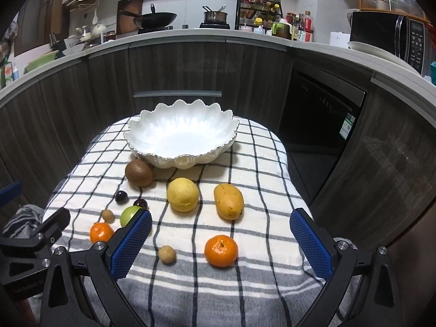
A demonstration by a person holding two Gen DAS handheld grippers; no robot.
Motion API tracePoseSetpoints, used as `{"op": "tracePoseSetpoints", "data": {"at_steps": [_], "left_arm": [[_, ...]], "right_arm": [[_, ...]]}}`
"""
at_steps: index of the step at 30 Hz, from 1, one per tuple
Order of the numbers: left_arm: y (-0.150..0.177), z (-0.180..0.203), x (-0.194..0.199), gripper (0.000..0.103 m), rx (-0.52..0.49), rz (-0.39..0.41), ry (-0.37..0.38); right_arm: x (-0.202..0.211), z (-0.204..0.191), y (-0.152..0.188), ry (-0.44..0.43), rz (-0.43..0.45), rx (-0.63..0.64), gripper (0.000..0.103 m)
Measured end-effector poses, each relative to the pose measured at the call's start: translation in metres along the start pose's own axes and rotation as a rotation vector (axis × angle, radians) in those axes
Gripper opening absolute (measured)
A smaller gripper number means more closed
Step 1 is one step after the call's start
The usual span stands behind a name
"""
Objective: Organize fruits
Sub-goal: 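Grasp a tangerine with the left tool while the right tool grasps another tangerine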
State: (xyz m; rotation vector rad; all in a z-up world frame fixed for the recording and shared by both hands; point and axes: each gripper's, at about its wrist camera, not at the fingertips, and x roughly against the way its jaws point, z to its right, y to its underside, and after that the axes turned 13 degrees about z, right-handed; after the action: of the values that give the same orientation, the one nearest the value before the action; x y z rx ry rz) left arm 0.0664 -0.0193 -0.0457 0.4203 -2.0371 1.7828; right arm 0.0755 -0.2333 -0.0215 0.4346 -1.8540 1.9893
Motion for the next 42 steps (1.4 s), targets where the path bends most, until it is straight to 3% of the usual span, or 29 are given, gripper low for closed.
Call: {"op": "tracePoseSetpoints", "data": {"at_steps": [7,16,20,29,31,42], "left_arm": [[0.002,0.005,-0.025,0.103,-0.014,-0.002,0.001],[0.026,0.008,-0.057,0.103,0.009,-0.084,0.017],[0.034,0.008,-0.067,0.102,0.02,-0.108,0.02],[0.052,0.013,-0.085,0.085,0.028,-0.19,0.062],[0.056,0.014,-0.089,0.077,0.034,-0.209,0.07],[0.071,0.014,-0.102,0.063,0.062,-0.28,0.085]], "right_arm": [[-0.026,0.0,0.008,0.018,-0.051,0.011,0.102],[-0.052,-0.003,0.021,0.04,-0.107,0.021,0.102],[-0.065,-0.003,0.032,0.03,-0.162,0.014,0.09],[-0.078,0.0,0.046,0.033,-0.228,-0.008,0.082],[-0.08,-0.001,0.049,0.033,-0.236,-0.009,0.081],[-0.099,-0.003,0.063,0.026,-0.311,-0.013,0.069]]}}
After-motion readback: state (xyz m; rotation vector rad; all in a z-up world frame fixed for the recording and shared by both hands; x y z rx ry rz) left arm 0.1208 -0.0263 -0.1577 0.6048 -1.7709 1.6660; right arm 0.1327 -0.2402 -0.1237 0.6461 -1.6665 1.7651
